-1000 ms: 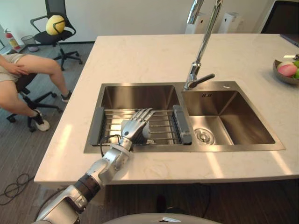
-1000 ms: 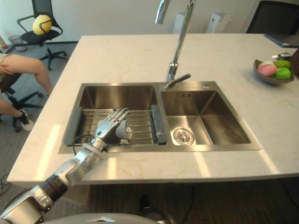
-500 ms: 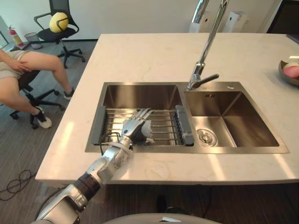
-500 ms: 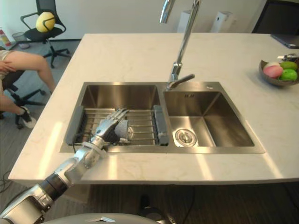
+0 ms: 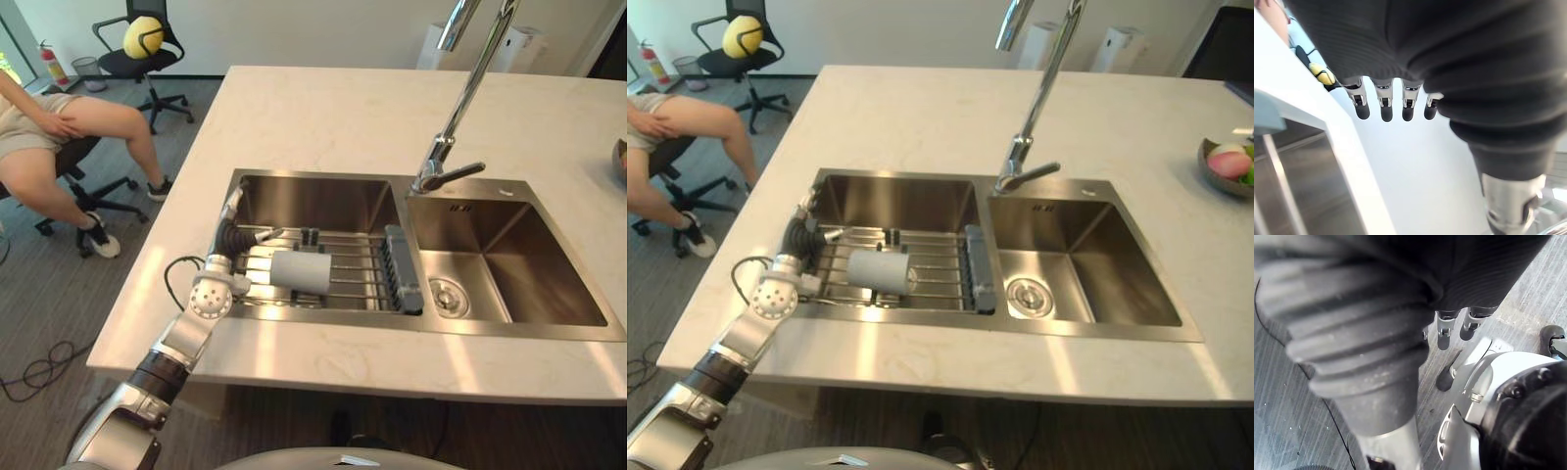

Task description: Walk over to the sink, pick up the cup, carry it to the dishwasher, place the cup inside the dishwasher, then close the dishwasher door

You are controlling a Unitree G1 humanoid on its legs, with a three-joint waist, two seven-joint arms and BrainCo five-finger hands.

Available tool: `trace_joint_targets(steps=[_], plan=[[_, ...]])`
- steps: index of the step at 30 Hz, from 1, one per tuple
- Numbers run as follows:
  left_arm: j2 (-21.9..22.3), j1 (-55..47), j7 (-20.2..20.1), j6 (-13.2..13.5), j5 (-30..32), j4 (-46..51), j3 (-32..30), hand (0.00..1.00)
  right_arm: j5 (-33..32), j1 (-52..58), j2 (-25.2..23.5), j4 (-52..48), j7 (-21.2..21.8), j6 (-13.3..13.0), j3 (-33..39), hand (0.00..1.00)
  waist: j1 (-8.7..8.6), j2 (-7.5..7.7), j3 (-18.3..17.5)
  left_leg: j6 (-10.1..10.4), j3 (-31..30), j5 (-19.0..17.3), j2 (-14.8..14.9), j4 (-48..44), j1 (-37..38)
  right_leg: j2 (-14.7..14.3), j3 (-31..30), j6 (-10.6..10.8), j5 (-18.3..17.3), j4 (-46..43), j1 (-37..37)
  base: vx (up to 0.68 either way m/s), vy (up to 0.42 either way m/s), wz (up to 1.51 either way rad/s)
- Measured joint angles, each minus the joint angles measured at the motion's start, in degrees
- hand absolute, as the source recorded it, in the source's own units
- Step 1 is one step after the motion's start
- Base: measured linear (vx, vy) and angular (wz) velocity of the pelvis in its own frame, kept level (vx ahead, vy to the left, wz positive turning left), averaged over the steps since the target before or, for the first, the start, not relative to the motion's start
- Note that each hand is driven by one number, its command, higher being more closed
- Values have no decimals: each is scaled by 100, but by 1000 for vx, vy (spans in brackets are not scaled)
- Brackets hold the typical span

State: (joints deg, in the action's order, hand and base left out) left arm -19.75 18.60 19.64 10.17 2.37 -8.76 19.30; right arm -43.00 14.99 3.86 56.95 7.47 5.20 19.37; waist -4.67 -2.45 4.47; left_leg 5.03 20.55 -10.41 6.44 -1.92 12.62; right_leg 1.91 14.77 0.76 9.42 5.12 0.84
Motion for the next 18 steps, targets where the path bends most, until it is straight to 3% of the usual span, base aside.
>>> trace_joint_targets(steps=[4, 8, 14, 18], plan=[[3, 1, -17, 4, 356, 244, -55, 0, 25, 6, -1, -1, 87, -28, 9, 0, -7, -8, 7, -4, 0, -11, 2, 16, 38, -5, 3, 23, -18, 3, -72, -21, 8, 0], [-47, 2, -339, -31, 1455, 270, 89, 0, 62, 30, -5, -38, 198, -60, 2, 0, -6, -12, 14, -8, 0, -27, 7, 14, 40, -8, 1, 25, -20, 4, -73, -49, 5, -1], [-228, 6, -515, -326, 2908, -16, 1107, 0, 56, 158, -6, -181, 214, -139, -23, 0, -78, -86, 74, 4, 33, -42, 13, 19, 45, -26, -29, 26, -21, 3, -55, -15, 4, -3], [-336, 8, -643, -593, 3342, -335, 1310, 0, -10, 163, 4, -170, 206, -245, -115, 0, -133, -96, 81, 23, 159, -67, 13, 21, 25, -59, -151, 23, -19, 3, 45, -23, 8, -16]])
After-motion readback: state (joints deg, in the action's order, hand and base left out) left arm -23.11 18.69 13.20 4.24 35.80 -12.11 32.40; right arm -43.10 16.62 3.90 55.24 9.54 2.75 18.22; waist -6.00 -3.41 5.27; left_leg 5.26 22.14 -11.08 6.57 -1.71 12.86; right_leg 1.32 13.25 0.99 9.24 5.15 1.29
